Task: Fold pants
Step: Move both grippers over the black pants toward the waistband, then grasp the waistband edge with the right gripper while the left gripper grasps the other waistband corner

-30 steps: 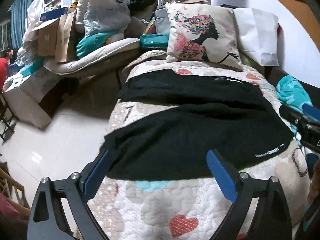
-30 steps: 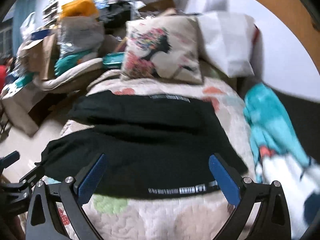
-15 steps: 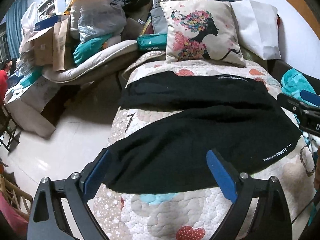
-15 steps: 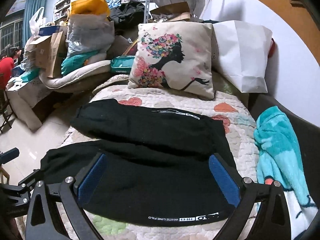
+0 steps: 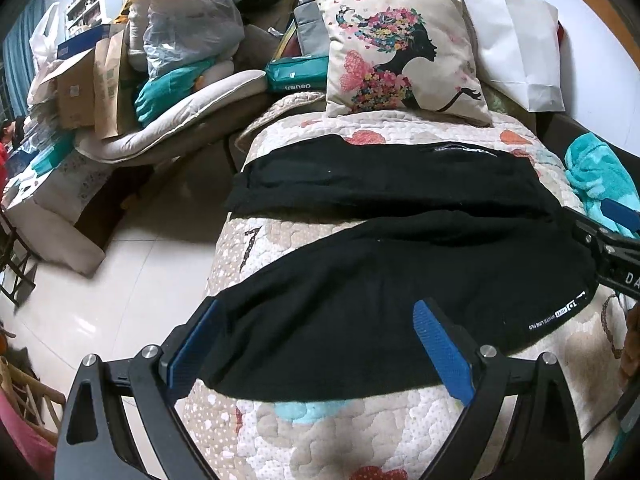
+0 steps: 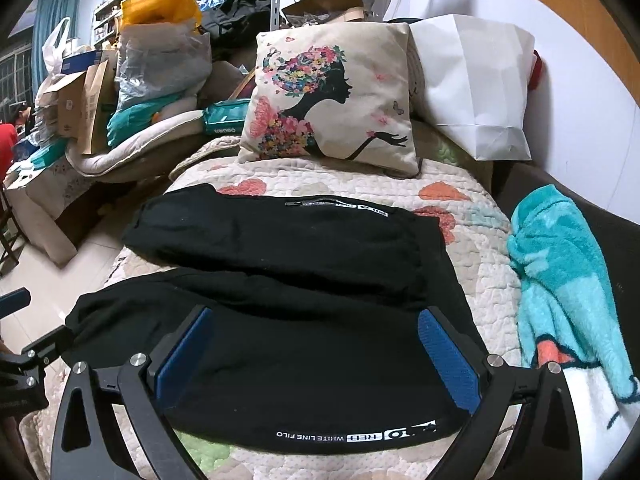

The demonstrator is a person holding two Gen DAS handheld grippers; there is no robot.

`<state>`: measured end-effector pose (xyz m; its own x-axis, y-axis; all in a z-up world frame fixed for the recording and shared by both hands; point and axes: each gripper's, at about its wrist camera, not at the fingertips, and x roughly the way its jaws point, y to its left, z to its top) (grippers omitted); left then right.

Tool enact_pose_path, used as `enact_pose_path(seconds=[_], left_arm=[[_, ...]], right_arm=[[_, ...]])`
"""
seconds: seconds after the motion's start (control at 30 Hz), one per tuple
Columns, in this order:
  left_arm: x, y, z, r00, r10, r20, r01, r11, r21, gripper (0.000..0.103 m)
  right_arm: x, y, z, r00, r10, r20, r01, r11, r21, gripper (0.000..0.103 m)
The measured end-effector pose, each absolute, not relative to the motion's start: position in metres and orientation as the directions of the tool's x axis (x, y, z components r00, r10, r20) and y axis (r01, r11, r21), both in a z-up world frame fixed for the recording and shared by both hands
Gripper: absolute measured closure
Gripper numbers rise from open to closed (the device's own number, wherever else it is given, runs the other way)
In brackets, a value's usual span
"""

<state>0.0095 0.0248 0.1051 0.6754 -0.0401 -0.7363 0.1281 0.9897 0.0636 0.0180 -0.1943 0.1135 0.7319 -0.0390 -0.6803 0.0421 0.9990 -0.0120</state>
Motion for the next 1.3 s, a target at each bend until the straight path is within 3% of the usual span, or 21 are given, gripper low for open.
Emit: enact_pose_path(seconds=[0.8, 1.13, 1.3], left_arm=[[0.098, 0.049, 0.094, 0.653, 0.035, -0.756, 0.093, 0.988, 0.126, 0.007], [0.182, 0.067, 0.103, 0.671, 0.046, -0.740, 0.112, 0.981, 0.162, 0.007], [0.235, 0.074, 0.091, 0.661, -0.016, -0.751, 0.157, 0.981, 0.117, 0.007]], right_arm=[[0.111, -0.179, 0.115, 0.715, -0.040, -0.698, -0.041, 0.994, -0.100, 0.000], [0.166, -0.206, 0.097, 0.673, -0.009, -0.740, -0.076, 0.994, -0.082, 0.000], [0.201, -0.233, 0.090, 0.652, 0.006, -0.758, -0.094, 0.993, -0.073, 0.000]])
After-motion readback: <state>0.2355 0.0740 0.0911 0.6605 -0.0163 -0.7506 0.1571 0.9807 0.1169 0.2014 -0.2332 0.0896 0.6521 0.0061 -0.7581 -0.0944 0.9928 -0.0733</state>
